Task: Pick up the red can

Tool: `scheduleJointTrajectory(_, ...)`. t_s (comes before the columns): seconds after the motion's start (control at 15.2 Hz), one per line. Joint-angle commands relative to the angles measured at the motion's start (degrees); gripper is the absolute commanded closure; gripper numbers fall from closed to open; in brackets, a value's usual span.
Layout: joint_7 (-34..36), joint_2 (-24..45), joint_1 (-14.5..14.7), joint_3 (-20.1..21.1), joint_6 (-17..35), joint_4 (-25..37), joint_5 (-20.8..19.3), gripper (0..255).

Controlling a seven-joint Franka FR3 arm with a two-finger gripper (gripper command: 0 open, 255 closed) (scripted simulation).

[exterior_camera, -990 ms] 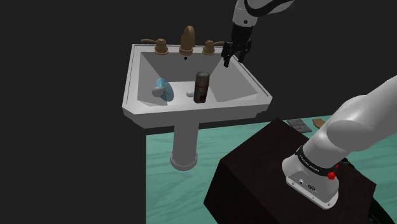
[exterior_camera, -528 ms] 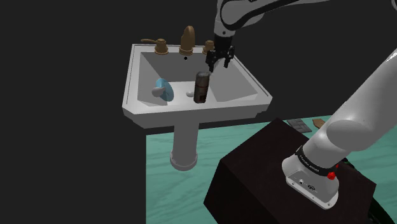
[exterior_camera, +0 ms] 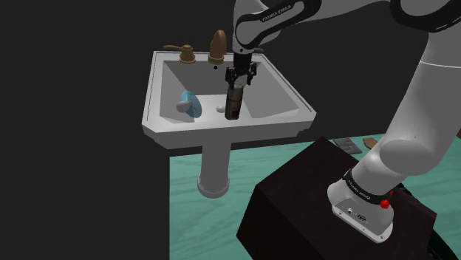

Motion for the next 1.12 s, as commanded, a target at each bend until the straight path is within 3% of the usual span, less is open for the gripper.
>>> scheduleJointTrajectory(0.0, 0.36, 1.14, 0.13, -0.04, 1.12, 0.00, -0.25, 0)
scheduleJointTrajectory(0.4, 0.73, 2.92, 0.21, -0.19, 4.09, -1.22, -0.65, 0)
scheduleJointTrajectory(0.46, 0.73, 2.92, 0.21, -0.19, 4.06, -1.19, -0.65, 255)
scheduleJointTrajectory(1.06, 0.73, 2.93, 0.21, -0.19, 4.09, -1.22, -0.65, 255)
